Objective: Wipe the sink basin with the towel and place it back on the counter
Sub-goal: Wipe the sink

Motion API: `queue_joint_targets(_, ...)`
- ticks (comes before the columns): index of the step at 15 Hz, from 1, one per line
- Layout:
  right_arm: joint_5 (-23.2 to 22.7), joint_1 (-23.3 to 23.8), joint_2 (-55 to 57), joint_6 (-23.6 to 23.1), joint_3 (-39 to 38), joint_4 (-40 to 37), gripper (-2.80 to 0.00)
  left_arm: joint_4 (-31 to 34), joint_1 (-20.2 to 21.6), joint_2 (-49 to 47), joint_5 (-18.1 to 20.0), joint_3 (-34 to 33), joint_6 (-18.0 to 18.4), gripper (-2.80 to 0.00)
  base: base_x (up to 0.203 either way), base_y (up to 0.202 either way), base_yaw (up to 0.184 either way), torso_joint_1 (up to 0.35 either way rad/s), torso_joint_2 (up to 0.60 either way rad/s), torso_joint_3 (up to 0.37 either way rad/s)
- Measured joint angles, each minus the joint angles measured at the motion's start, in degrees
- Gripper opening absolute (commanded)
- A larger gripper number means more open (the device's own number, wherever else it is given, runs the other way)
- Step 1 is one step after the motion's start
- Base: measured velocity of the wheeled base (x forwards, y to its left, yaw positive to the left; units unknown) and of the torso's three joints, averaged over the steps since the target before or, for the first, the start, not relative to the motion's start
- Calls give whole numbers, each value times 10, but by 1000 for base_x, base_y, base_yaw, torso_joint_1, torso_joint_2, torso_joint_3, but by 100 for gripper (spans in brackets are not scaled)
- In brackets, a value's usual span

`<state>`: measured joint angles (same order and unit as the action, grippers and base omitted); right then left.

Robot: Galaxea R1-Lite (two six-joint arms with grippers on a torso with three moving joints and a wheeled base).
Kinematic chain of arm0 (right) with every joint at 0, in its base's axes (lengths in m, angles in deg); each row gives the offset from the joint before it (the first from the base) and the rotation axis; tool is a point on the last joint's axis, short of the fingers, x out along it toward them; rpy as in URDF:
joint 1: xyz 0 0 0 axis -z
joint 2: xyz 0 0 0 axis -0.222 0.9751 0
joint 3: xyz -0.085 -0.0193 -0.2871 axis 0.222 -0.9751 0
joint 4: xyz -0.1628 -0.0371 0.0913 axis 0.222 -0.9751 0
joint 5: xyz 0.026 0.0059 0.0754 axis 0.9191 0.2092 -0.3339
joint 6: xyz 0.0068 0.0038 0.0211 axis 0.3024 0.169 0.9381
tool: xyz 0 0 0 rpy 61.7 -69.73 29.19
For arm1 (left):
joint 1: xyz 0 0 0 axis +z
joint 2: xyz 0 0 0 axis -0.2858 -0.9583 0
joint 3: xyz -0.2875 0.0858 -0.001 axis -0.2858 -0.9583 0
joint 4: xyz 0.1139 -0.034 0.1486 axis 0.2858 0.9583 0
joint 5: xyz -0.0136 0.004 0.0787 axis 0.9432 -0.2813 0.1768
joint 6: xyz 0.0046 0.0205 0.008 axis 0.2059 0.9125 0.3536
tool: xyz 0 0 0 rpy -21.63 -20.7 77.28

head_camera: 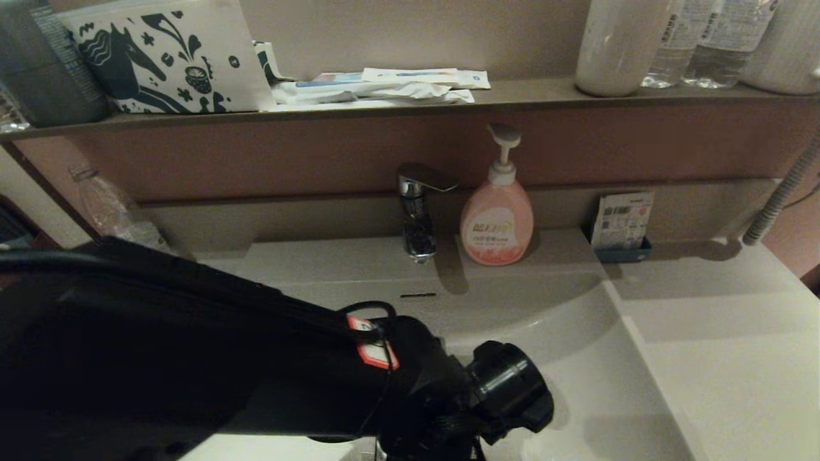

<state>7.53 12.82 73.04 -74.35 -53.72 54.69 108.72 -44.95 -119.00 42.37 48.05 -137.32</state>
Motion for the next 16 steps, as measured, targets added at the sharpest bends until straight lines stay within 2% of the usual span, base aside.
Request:
queue_joint_targets(3, 0, 0, 0, 0, 0, 0, -280, 0, 26, 35, 0, -52, 15, -280, 0, 0, 0, 0, 0, 0)
queue_joint_targets(5, 0, 0, 0, 0, 0, 0, -280, -2, 52, 50, 1, -90, 51, -280, 0, 0, 0, 0, 0, 0)
queue_joint_targets(8, 0, 0, 0, 0, 0, 0, -280, -28, 111, 63, 1, -131, 93, -280, 0, 0, 0, 0, 0, 0)
queue_joint_targets(10, 0, 0, 0, 0, 0, 0, -280, -64, 156, 67, -3, -160, 135, -280, 0, 0, 0, 0, 0, 0)
queue_joint_targets(13, 0, 0, 0, 0, 0, 0, -280, -117, 212, 71, -29, -188, 200, -280, 0, 0, 0, 0, 0, 0)
queue_joint_targets(16, 0, 0, 0, 0, 0, 0, -280, -228, 250, 58, -40, -193, 251, -280, 0, 0, 0, 0, 0, 0)
